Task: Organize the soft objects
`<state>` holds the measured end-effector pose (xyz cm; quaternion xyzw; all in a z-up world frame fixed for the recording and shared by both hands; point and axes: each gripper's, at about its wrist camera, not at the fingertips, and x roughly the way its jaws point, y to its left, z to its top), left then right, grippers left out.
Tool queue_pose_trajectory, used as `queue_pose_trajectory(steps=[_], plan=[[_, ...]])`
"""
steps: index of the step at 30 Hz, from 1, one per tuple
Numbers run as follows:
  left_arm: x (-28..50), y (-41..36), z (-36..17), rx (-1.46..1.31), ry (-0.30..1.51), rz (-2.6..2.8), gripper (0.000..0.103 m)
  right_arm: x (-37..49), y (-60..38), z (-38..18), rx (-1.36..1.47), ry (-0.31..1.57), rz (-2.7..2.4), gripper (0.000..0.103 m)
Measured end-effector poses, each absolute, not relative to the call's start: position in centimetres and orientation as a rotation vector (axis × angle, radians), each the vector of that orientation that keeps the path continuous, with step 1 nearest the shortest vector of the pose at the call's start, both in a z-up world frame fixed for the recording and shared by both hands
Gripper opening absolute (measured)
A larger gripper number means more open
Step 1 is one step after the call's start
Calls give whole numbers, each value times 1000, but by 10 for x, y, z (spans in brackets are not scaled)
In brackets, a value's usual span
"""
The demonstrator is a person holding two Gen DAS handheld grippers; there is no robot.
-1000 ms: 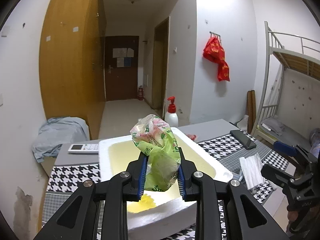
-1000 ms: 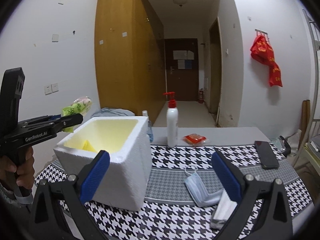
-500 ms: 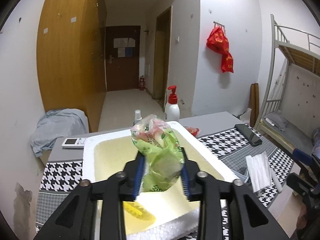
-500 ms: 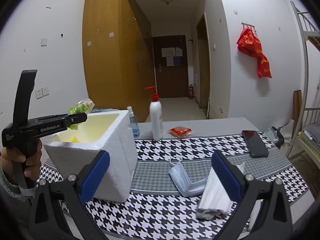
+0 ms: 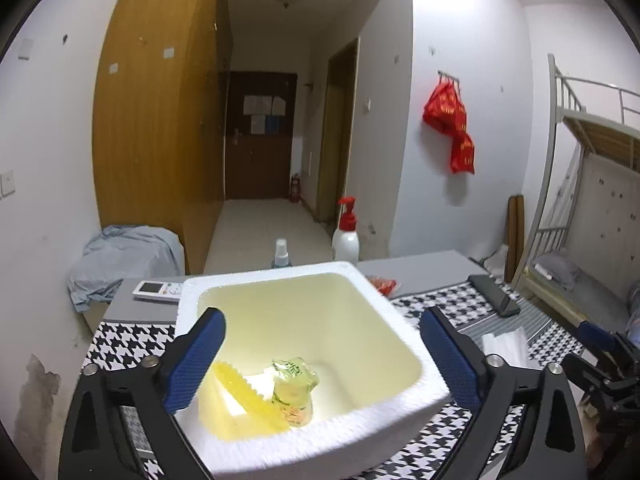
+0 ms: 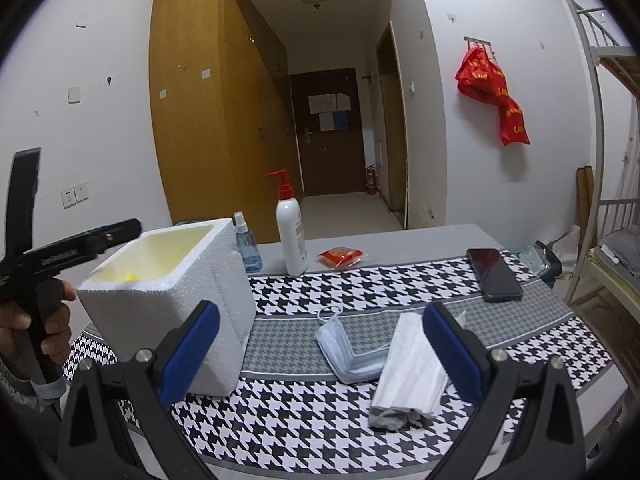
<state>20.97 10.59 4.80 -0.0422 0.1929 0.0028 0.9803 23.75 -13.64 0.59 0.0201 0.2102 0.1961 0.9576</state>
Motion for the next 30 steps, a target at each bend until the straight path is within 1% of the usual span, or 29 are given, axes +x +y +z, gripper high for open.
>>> queue_pose_trajectory(steps=[9, 16, 30], plan=[[161, 73, 58, -29, 298, 15, 100, 218, -151, 12, 56, 397, 405, 103], [136, 55, 45, -41, 277, 28, 100, 201, -160, 6, 56, 398, 427, 103], [111, 29, 20, -41, 226, 79, 102, 177, -178, -2, 53, 364, 467, 103]])
